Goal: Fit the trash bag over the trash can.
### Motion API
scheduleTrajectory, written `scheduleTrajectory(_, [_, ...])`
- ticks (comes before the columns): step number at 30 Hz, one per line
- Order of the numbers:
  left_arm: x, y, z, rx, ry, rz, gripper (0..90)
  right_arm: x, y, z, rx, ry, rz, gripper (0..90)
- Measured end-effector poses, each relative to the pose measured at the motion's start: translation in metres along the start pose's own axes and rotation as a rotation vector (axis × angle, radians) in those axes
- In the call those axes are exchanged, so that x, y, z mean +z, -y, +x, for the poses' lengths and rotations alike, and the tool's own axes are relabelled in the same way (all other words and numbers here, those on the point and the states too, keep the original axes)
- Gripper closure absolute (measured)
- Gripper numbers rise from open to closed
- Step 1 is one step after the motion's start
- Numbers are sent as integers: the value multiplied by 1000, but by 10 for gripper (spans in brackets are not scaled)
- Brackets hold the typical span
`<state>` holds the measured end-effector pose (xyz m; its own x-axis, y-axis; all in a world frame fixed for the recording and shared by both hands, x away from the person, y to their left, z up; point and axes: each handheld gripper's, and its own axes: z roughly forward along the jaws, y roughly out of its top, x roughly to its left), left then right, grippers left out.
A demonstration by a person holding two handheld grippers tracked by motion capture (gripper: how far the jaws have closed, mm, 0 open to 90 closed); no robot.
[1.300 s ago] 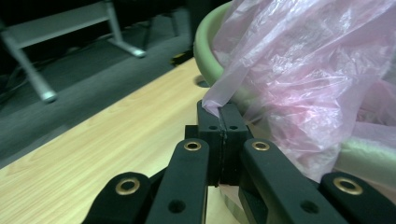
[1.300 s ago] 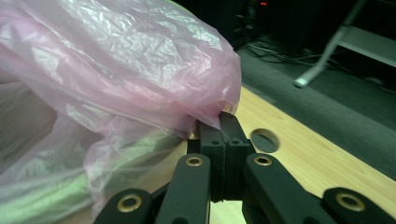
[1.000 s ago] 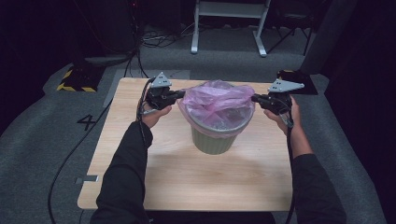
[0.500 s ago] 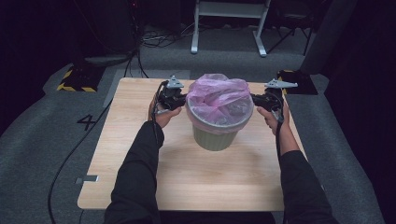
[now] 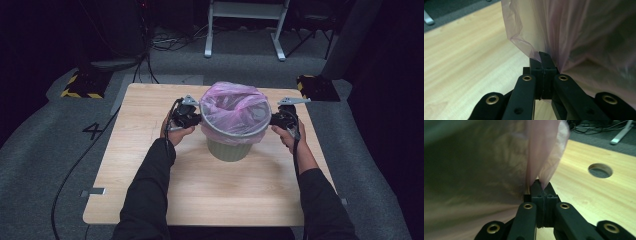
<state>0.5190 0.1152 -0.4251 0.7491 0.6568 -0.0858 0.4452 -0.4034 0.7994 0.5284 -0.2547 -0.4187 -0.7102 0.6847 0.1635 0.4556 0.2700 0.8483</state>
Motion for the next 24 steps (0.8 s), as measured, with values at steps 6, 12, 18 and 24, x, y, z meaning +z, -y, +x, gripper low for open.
scheduleTrajectory(6, [-4,14,-3,34,6,29,899,0,18,3,-9,-9,35,900])
scheduleTrajectory(12, [-9,23,-2,39,-14,46,899,-4,29,0,5,-5,20,900])
scheduleTrajectory(18, [-7,26,-3,23,-15,39,899,-3,32,1,8,17,4,900])
scheduleTrajectory(24, [-6,27,-7,26,-42,13,845,-2,33,5,-28,85,-13,838])
